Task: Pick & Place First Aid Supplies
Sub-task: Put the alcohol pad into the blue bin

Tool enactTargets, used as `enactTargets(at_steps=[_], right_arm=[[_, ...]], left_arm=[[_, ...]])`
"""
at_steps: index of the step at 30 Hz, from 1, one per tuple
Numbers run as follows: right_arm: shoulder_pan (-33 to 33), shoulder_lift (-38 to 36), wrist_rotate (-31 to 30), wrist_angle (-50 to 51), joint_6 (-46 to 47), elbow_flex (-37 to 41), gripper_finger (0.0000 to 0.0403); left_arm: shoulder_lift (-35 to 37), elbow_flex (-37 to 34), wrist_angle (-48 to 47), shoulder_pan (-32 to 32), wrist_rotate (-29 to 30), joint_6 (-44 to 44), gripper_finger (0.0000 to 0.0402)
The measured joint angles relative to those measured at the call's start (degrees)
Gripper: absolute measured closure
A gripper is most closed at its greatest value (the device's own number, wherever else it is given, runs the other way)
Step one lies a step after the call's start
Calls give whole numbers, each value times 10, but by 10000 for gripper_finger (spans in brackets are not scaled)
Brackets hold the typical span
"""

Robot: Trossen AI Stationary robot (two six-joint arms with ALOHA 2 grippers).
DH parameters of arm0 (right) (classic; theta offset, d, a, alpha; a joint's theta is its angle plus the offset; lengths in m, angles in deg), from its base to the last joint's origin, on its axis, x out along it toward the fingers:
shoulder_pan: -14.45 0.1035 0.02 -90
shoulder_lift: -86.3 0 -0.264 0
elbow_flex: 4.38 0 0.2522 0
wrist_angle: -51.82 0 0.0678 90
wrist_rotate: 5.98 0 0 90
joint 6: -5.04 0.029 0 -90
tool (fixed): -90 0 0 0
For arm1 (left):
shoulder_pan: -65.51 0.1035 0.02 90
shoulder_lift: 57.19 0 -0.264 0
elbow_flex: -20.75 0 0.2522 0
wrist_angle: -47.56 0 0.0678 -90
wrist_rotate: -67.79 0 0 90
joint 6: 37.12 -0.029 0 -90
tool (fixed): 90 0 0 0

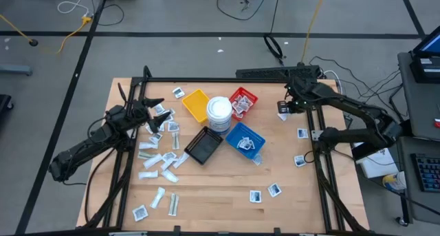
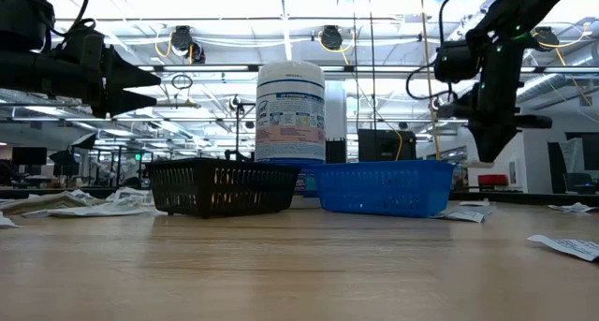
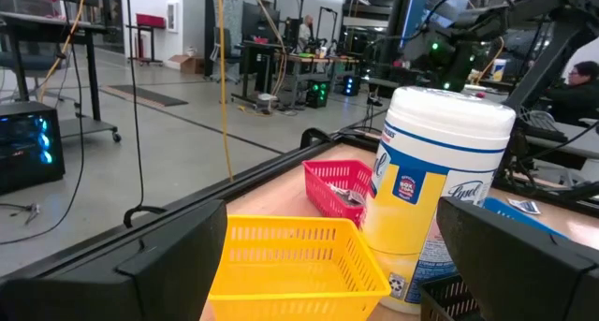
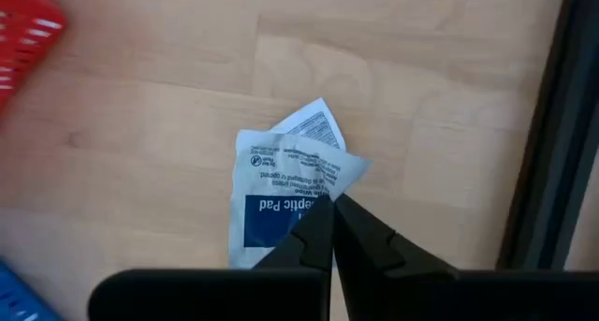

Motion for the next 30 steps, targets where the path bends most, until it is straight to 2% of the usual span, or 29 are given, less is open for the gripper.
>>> enactTargets(at_steps=[6,11,20,30], right_arm=[[5,-29,-9,30,-15,-4,403],[52,-12,6,30,-30,-7,403],[193,35,6,28,-39,-44,403],[364,76,6,27,-8,-82,403]], left_arm=[[0,0,0,0,0,0,9],[0,0,0,0,0,0,9],[0,0,0,0,0,0,9],[0,0,0,0,0,0,9]])
